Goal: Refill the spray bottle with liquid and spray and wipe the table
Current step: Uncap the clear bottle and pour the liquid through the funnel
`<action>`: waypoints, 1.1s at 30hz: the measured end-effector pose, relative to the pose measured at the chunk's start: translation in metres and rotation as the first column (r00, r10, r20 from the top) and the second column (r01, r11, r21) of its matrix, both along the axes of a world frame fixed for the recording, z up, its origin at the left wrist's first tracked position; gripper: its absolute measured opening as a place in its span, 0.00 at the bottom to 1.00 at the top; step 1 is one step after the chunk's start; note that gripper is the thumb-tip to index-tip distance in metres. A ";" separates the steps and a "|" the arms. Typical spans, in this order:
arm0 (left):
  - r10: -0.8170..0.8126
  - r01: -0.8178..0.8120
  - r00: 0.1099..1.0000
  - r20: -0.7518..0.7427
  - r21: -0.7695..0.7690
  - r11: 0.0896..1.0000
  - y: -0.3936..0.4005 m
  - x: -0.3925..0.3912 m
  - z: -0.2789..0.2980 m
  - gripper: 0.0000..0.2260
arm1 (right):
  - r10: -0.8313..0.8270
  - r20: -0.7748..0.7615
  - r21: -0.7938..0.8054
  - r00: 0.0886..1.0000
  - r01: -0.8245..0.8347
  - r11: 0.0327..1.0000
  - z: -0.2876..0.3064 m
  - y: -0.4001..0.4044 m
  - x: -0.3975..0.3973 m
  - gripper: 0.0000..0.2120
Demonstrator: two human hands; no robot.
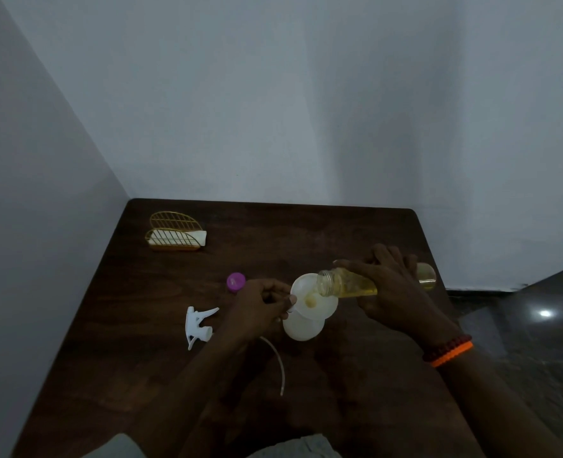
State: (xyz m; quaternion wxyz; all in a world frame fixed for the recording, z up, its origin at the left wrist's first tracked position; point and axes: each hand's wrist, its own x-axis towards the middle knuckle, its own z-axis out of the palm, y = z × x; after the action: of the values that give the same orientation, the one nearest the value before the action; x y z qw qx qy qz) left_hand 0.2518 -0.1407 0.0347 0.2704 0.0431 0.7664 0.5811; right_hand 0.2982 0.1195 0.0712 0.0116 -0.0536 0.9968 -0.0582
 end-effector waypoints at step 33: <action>-0.007 0.007 1.000 -0.017 0.000 1.000 0.000 -0.001 -0.001 0.04 | -0.011 -0.009 0.040 1.000 0.011 0.999 0.003 -0.001 0.000 0.37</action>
State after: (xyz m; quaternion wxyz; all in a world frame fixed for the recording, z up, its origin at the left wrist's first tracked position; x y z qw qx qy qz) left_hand 0.2507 -0.1411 0.0341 0.2659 0.0505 0.7683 0.5800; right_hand 0.2986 0.1188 0.0742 0.0080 -0.0482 0.9981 -0.0381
